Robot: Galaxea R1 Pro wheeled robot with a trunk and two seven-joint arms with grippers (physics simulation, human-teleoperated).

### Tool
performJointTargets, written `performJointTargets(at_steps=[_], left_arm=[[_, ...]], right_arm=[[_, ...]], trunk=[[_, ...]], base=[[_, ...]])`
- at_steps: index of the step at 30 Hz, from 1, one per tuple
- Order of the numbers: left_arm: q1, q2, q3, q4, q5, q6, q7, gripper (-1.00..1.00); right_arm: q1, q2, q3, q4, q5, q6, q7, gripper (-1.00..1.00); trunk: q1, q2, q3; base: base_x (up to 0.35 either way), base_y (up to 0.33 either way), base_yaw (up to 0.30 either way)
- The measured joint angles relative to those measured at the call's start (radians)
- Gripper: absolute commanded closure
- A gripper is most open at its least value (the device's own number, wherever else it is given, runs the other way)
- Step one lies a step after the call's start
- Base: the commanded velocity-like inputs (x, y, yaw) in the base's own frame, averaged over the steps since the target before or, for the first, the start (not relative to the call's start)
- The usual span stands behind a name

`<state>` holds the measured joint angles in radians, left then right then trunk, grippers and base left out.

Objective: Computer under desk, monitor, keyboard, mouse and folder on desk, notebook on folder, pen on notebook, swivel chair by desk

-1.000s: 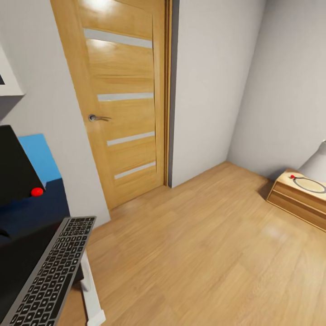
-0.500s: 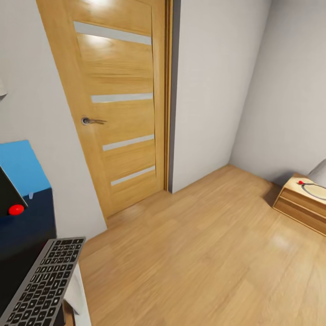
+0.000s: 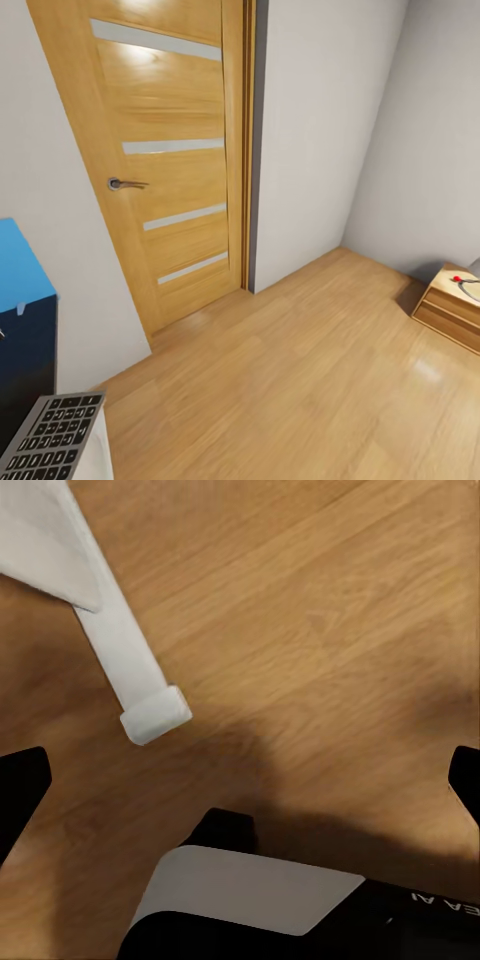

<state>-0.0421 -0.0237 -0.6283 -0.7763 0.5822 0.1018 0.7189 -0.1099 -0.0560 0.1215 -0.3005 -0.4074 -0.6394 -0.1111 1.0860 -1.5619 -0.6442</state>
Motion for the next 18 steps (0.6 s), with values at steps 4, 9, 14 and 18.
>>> performJointTargets(at_steps=[4, 9, 14, 18], left_arm=[[0.000, 0.000, 0.000, 0.000, 0.000, 0.000, 0.000, -1.00], [0.000, 0.000, 0.000, 0.000, 0.000, 0.000, -0.001, -1.00], [0.000, 0.000, 0.000, 0.001, 0.000, 0.000, -0.001, -1.00], [0.000, -0.011, 0.002, 0.045, 0.001, 0.000, -0.008, -1.00]], right_arm=[[0.000, 0.000, 0.000, 0.000, 0.000, 0.000, 0.000, -1.00], [0.000, 0.000, -0.001, 0.001, 0.000, 0.000, 0.000, -1.00], [0.000, 0.001, -0.001, 0.001, 0.000, 0.000, -0.001, -1.00], [0.000, 0.002, -0.001, 0.002, 0.000, -0.002, -0.002, -1.00]], trunk=[[0.000, 0.000, 0.000], [0.000, 0.000, 0.000], [0.000, 0.000, 0.000], [0.000, 0.000, 0.000]], base=[[0.323, -0.047, 0.000], [0.321, -0.132, 0.000], [0.303, -0.186, 0.055], [0.276, -0.216, 0.258]])
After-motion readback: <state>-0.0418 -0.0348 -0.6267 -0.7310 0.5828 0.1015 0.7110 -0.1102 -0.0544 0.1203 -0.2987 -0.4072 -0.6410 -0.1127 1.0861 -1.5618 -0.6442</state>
